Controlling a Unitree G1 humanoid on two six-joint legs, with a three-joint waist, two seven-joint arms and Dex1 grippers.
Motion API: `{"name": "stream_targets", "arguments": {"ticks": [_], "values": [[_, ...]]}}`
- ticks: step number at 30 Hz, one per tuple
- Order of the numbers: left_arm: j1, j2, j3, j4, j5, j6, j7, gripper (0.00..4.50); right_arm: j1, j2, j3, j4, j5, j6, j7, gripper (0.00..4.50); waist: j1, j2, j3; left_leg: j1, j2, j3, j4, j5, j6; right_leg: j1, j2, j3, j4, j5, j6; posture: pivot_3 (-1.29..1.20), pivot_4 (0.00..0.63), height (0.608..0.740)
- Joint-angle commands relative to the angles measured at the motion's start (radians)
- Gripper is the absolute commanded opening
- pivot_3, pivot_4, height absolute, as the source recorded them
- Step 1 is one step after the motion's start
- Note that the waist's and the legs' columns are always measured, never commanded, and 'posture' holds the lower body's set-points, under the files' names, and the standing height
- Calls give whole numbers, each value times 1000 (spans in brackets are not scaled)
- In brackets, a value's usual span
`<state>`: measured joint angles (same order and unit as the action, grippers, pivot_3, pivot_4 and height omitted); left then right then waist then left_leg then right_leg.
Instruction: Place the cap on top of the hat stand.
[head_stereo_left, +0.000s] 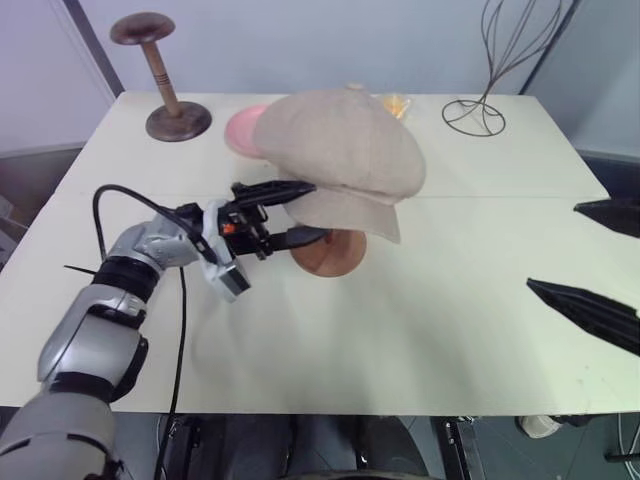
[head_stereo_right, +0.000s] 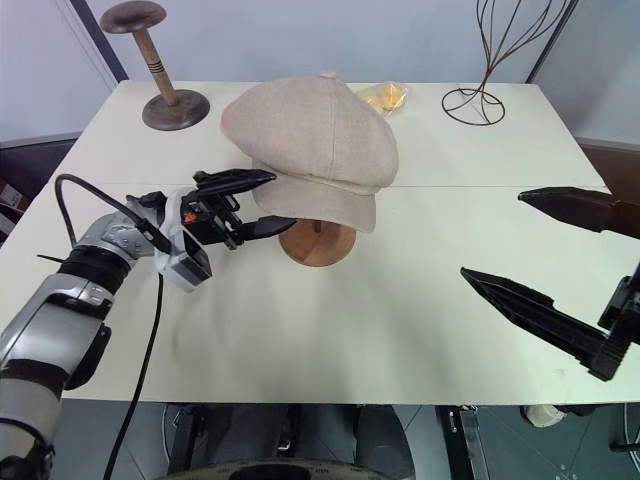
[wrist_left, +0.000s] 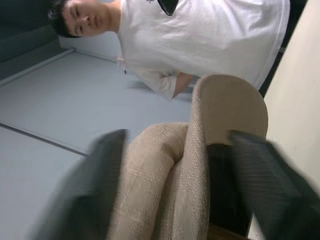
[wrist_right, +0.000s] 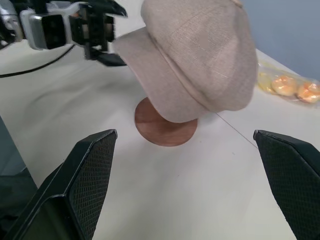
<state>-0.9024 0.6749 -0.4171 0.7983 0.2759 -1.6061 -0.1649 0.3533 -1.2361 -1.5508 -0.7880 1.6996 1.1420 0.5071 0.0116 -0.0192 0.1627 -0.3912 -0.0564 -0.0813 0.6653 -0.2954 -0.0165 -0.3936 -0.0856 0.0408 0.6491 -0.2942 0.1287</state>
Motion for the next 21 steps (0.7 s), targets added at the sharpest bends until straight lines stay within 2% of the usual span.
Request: {"name": "stream_targets", "arguments": {"ticks": [1, 3, 6, 8, 9, 11, 13, 16, 19, 21], "values": [[20, 57, -26, 6, -42, -8, -5, 4472, 3, 24, -1, 17, -55, -15, 26, 4500, 0, 0, 0, 0, 0, 0, 0, 0, 0, 0, 0, 0, 0, 0, 0, 0, 150, 740], [41, 109, -94, 26, -144, 48, -58, 4472, 16, 45, -4, 18, -83, -10, 48, 4500, 0, 0, 0, 0, 0, 0, 0, 0, 0, 0, 0, 0, 0, 0, 0, 0, 150, 740], [138, 200, -177, -98, -463, 342, -345, 4472, 49, 80, -23, 19, -127, -3, 102, 4500, -1, 1, 0, 0, 0, 0, 0, 0, 0, 0, -1, 0, 0, 0, 0, 0, 150, 740], [197, 257, -157, -195, -599, 549, -535, 4472, 74, 98, -32, 25, -155, -5, 139, 4500, -2, 1, 0, 0, 1, 0, 0, 0, 0, -1, -2, 0, 0, 0, 0, 0, 150, 740], [214, 276, -126, -229, -660, 646, -617, 4472, 85, 105, -34, 31, -171, -8, 159, 4500, -2, 1, 0, 0, 1, 0, 0, 0, 0, -1, -2, 1, 0, 0, 0, 0, 150, 740], [218, 307, -63, -269, -747, 973, -745, 4472, 106, 117, -39, 39, -202, -16, 198, 4500, 3, 1, 0, 0, 1, -1, 0, 0, 0, 0, -3, 1, 0, 0, 0, 0, 150, 740], [156, 325, 19, -267, -886, 1365, -856, 4472, 120, 120, -41, 53, -224, -18, 235, 4500, 3, 0, 0, 0, 1, -2, 0, 0, 0, 1, -2, 0, 0, 0, 0, 0, 150, 740], [73, 337, 148, -260, -1029, 1734, -1011, 4472, 125, 110, -37, 88, -226, -18, 275, 4500, -3, -1, 1, 0, 1, -2, 0, 0, 0, 1, 1, -2, 0, 0, 0, 0, 150, 740], [35, 391, 233, -287, -1114, 2036, -1194, 4472, 119, 95, -32, 131, -226, -16, 308, 4500, -16, -1, 1, 0, 1, -2, 0, -1, 1, 1, 2, -2, 0, 0, 0, 0, 150, 740], [46, 439, 256, -308, -1094, 2106, -1321, 4472, 98, 80, -20, 163, -235, -23, 303, 4500, -29, 0, 1, 0, 1, -1, 0, -1, 2, 1, 3, -1, 0, -1, 0, 0, 150, 740]]}}
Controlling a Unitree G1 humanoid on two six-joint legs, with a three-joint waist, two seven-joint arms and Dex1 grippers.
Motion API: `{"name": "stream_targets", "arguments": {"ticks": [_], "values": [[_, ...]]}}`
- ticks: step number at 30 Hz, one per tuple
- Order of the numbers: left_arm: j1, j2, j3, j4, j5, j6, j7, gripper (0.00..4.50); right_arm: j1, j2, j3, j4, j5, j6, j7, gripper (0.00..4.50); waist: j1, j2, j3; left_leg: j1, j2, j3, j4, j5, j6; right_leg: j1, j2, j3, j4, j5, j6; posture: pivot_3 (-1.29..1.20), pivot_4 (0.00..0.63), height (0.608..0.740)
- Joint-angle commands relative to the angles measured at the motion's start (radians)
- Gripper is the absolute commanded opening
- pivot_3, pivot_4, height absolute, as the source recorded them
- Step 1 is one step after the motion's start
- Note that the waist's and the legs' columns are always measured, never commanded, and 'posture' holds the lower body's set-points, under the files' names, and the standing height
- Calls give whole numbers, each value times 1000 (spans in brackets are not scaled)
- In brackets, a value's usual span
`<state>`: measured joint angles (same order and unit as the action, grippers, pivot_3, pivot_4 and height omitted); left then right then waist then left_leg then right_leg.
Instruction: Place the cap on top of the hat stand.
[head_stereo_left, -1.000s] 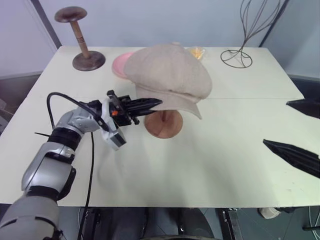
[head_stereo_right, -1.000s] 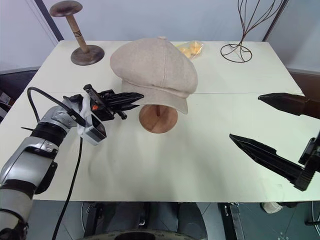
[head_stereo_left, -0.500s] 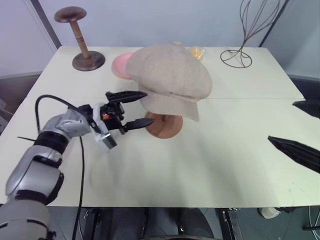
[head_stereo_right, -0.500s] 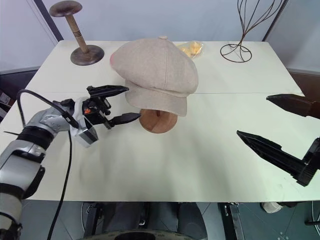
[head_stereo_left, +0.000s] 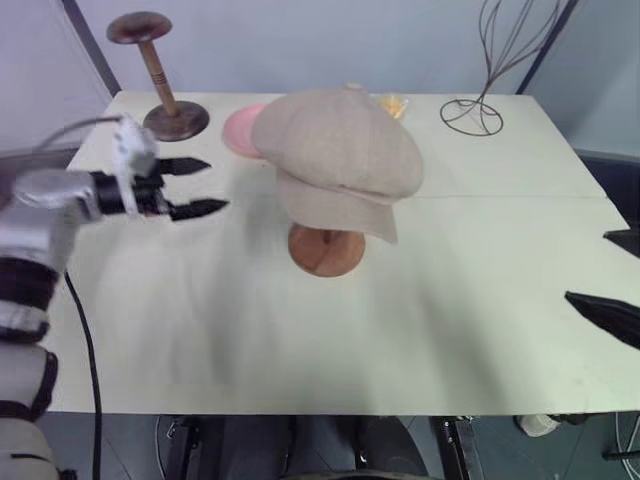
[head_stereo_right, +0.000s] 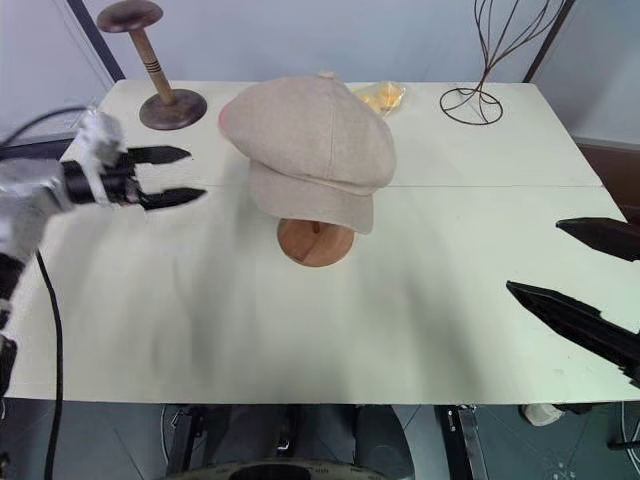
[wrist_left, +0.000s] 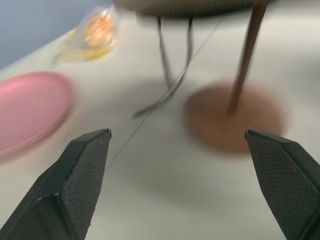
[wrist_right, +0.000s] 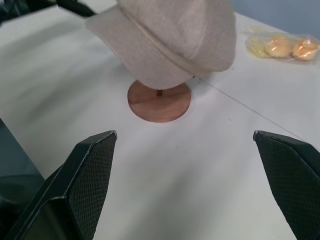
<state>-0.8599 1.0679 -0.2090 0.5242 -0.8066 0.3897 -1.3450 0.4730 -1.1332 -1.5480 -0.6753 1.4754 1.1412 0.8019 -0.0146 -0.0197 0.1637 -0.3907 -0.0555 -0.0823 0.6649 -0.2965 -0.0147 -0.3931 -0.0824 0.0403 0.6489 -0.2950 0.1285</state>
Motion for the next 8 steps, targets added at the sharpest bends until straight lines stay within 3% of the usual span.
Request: {"name": "stream_targets", "arguments": {"ticks": [1, 8], "values": [[12, 66, 51, -36, 11, 123, -187, 4472, -35, -32, -18, 65, -7, -25, 2, 4500, -5, 0, 0, 0, 0, 1, 0, 0, 0, 0, 0, 1, 0, 0, 0, 0, 150, 740], [8, 62, 121, -33, 98, 140, -269, 4472, -83, -41, 12, 83, -8, -16, -11, 4500, 7, 0, 1, 0, 1, 0, 0, 0, 0, 0, -1, 1, 0, 0, 0, 0, 150, 740]]}}
